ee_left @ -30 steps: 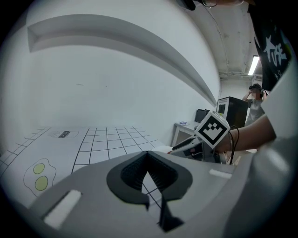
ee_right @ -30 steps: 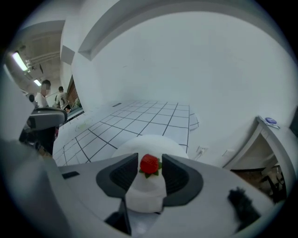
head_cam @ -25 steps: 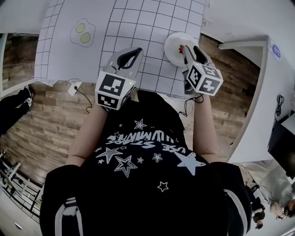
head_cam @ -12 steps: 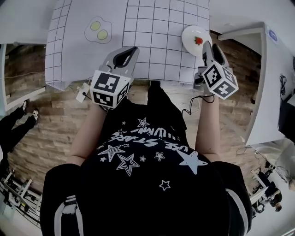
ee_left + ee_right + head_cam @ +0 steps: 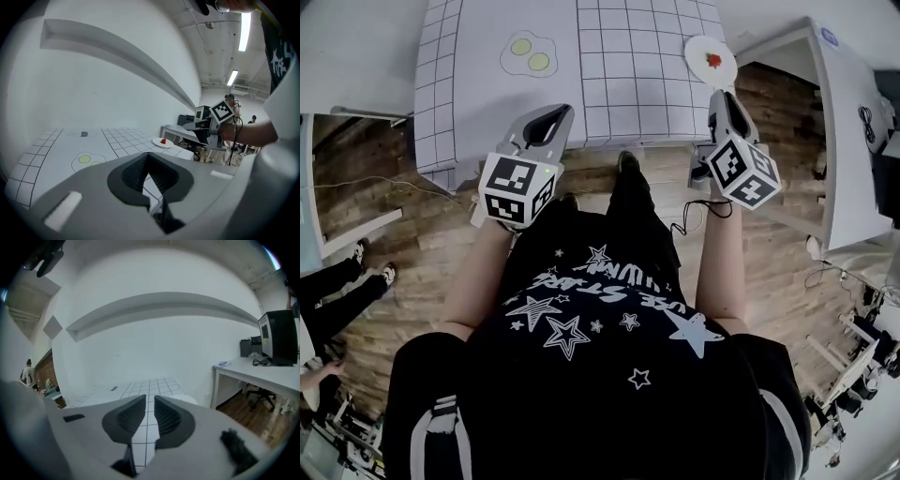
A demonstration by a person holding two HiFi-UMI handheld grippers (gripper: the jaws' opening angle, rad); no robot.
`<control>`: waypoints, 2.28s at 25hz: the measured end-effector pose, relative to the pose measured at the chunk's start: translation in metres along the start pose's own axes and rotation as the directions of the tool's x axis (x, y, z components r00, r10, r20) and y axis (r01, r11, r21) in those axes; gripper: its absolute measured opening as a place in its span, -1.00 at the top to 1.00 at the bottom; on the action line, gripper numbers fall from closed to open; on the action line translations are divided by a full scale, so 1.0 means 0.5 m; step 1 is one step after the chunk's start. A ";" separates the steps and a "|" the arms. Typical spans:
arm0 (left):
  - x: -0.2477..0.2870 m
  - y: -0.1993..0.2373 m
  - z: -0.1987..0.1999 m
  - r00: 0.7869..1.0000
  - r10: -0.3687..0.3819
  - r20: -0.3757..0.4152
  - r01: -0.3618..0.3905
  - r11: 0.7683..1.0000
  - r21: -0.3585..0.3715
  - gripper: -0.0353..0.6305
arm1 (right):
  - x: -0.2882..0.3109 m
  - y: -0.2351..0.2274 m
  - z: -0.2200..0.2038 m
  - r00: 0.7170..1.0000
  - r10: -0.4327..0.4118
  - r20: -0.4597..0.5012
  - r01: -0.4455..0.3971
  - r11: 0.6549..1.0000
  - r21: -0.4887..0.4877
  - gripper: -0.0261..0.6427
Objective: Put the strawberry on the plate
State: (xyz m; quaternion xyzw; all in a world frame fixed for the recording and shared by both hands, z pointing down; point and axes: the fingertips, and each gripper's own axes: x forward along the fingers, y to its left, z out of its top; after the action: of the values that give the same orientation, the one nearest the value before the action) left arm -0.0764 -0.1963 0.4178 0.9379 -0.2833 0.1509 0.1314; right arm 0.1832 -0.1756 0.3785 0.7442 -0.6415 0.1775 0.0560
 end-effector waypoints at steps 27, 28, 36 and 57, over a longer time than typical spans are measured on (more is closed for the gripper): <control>-0.198 -0.357 -0.068 0.990 -0.135 0.030 0.132 0.987 0.089 0.87 | -0.512 0.014 -0.139 0.999 0.006 0.033 -0.007 0.999 0.032 0.88; -0.214 -0.370 -0.073 0.991 -0.128 0.033 0.125 0.988 0.093 0.87 | -0.528 0.017 -0.144 0.999 0.016 0.034 -0.017 0.999 0.029 0.88; -0.330 -0.439 -0.086 0.995 -0.061 0.081 0.051 0.992 0.115 0.87 | -0.604 0.065 -0.167 0.994 0.102 0.027 -0.101 0.994 -0.032 0.88; -0.372 -0.504 -0.111 0.997 -0.071 0.034 0.066 0.989 0.131 0.87 | -0.649 0.071 -0.218 0.990 0.143 0.021 -0.143 0.990 -0.009 0.88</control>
State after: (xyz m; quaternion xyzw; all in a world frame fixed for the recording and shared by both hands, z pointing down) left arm -0.0919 0.1166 0.3620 0.9564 -0.2431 0.1460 0.0698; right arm 0.0908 0.1558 0.3657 0.6979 -0.6944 0.1707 0.0393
